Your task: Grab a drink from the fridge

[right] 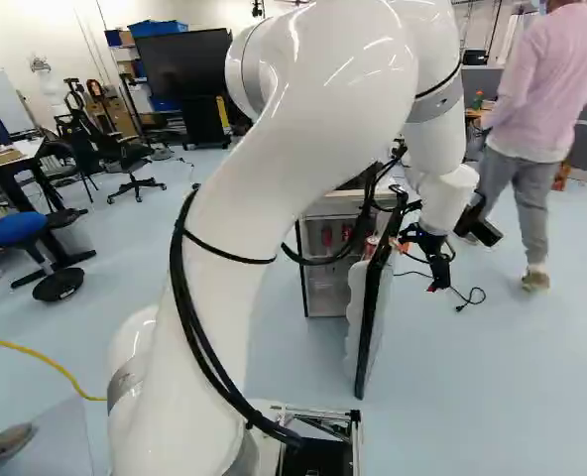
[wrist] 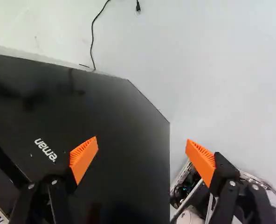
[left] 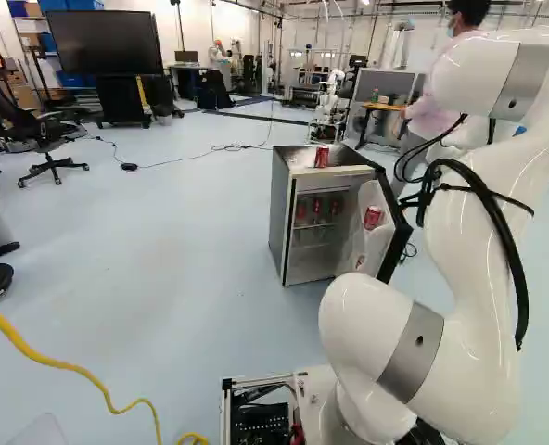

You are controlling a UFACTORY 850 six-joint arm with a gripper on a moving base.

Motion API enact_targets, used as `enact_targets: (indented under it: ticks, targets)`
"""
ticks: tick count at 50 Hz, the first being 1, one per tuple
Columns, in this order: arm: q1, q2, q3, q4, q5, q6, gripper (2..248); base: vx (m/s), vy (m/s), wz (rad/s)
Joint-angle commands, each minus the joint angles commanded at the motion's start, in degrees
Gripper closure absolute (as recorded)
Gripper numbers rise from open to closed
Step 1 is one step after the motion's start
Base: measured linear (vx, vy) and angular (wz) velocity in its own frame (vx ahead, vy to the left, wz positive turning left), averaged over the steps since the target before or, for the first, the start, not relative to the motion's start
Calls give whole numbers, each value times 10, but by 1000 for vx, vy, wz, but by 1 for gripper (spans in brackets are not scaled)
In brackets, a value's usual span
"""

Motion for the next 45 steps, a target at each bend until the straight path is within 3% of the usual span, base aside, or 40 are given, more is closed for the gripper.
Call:
enact_targets:
  ticks: [45]
  targets:
    - [34,77,117,0,0,0,3,0,0,0]
